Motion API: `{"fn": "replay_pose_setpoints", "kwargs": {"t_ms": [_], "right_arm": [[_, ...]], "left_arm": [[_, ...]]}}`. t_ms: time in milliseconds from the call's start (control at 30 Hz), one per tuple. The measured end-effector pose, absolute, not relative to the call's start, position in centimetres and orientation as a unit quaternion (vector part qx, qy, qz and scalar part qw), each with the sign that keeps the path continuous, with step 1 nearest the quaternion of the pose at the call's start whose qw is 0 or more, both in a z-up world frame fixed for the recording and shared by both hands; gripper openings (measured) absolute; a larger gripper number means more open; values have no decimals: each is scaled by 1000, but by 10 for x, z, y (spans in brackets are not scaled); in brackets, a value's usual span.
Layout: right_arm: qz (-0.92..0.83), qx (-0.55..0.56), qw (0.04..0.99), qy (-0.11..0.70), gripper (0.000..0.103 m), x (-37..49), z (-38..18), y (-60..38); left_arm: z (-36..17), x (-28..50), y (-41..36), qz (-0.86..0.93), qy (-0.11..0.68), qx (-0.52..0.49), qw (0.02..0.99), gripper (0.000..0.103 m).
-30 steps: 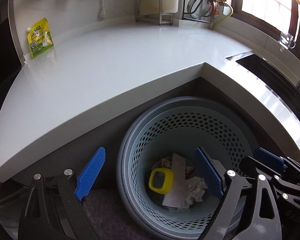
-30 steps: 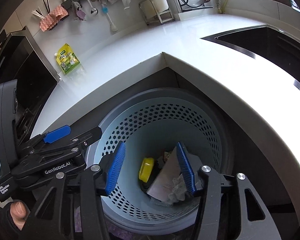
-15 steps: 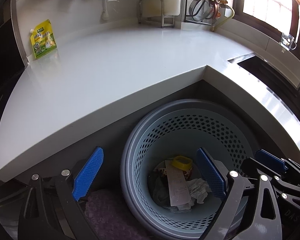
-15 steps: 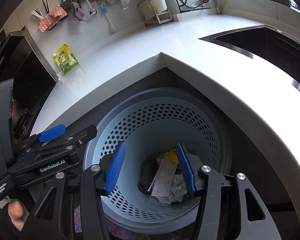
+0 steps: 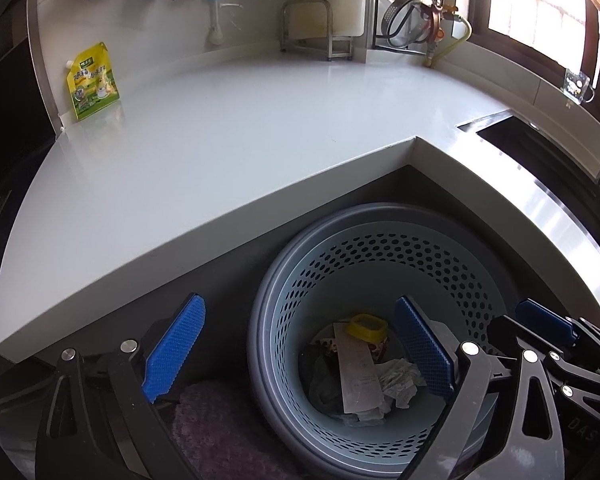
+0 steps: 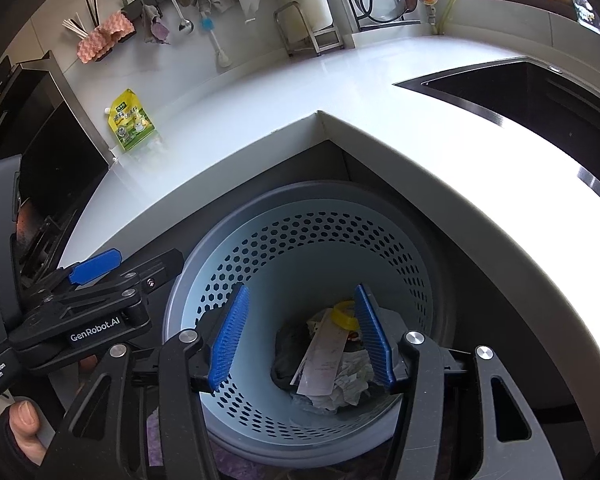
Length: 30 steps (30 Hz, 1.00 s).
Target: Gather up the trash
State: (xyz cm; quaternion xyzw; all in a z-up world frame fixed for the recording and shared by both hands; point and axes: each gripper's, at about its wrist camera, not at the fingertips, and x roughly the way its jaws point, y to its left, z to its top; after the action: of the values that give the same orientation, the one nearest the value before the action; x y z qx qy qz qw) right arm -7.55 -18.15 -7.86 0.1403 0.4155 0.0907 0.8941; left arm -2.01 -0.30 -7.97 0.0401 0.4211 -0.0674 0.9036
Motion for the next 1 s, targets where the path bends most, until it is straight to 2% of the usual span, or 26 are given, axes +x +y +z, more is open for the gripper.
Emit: {"fn": "replay_pose_setpoints", "kwargs": {"t_ms": [1000], "right_arm": [[81,132,897,414,57,-77,-78,-179]], "left_arm": [[-78,-19,0,-46,424,37,904,97]]}}
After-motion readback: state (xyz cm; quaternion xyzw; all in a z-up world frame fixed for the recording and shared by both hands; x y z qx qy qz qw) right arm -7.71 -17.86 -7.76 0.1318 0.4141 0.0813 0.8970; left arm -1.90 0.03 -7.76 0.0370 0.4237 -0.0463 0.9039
